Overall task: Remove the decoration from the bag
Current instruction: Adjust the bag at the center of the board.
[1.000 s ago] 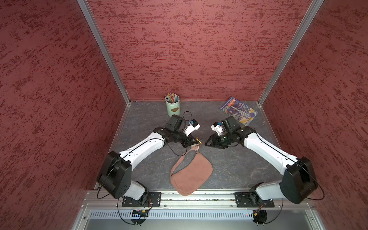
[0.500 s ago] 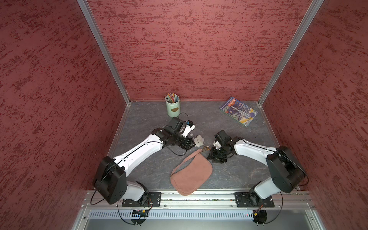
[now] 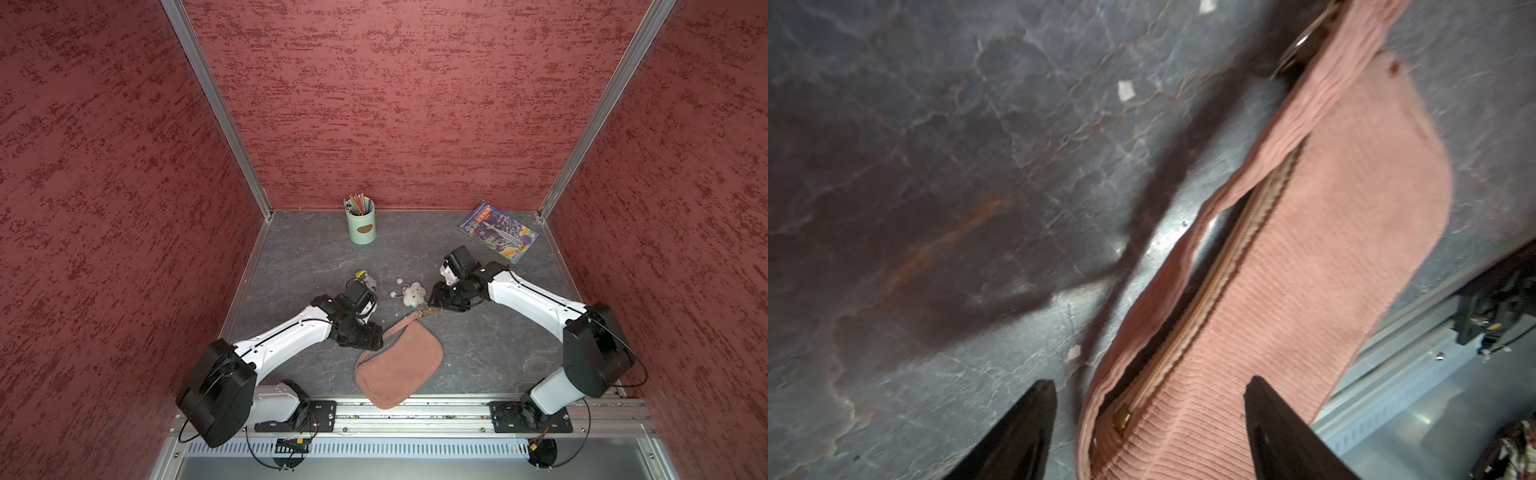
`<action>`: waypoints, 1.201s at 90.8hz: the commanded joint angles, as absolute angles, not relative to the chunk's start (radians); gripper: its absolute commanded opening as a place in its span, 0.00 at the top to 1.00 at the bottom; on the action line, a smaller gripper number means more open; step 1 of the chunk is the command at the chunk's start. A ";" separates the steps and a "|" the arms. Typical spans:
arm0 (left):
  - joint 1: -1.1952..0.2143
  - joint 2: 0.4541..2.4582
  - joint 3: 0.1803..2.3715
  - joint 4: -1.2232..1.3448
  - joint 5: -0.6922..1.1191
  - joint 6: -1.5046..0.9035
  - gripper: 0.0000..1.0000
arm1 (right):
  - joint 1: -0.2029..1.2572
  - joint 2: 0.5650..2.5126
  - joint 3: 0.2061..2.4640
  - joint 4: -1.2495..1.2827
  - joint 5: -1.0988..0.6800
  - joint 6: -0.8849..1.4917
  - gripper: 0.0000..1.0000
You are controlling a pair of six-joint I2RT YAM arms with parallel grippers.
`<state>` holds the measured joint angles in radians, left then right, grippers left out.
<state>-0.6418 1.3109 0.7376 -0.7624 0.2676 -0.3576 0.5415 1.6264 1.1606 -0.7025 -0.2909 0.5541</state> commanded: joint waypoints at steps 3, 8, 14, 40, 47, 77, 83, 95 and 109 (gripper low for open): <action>-0.667 1.368 0.737 -0.729 0.179 -0.390 0.29 | 0.556 1.763 1.289 -0.718 -0.193 0.451 0.41; -0.679 1.398 0.745 -0.728 0.153 -0.390 0.32 | 0.570 1.815 1.351 -0.716 -0.172 0.436 0.39; -0.684 1.432 0.754 -0.727 0.136 -0.392 0.38 | 0.595 1.883 1.423 -0.723 -0.161 0.424 0.37; -0.644 1.423 0.803 -0.767 0.045 -0.373 0.88 | 0.624 2.086 1.567 -0.735 -0.022 0.482 0.50; -0.605 1.415 0.834 -0.791 0.027 -0.343 1.00 | 0.597 2.043 1.507 -0.675 -0.018 0.536 0.66; -0.431 1.509 0.996 -0.806 0.065 -0.161 0.99 | 0.443 1.843 1.243 -0.526 -0.076 0.747 0.95; -0.416 1.563 1.044 -0.800 0.056 -0.132 0.96 | 0.424 1.805 1.184 -0.503 -0.049 0.795 0.94; -0.396 1.642 1.158 -0.804 0.037 -0.103 0.87 | 0.382 1.731 1.081 -0.473 -0.009 0.874 0.91; -0.410 1.651 1.243 -0.811 0.149 -0.135 0.58 | 0.355 1.689 1.037 -0.454 -0.053 0.858 0.65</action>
<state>-0.4038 1.6608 1.1885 -0.8017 0.0711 -0.1379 0.3790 1.7248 1.0569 -0.5056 -0.0624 0.8356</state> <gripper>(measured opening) 0.345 0.248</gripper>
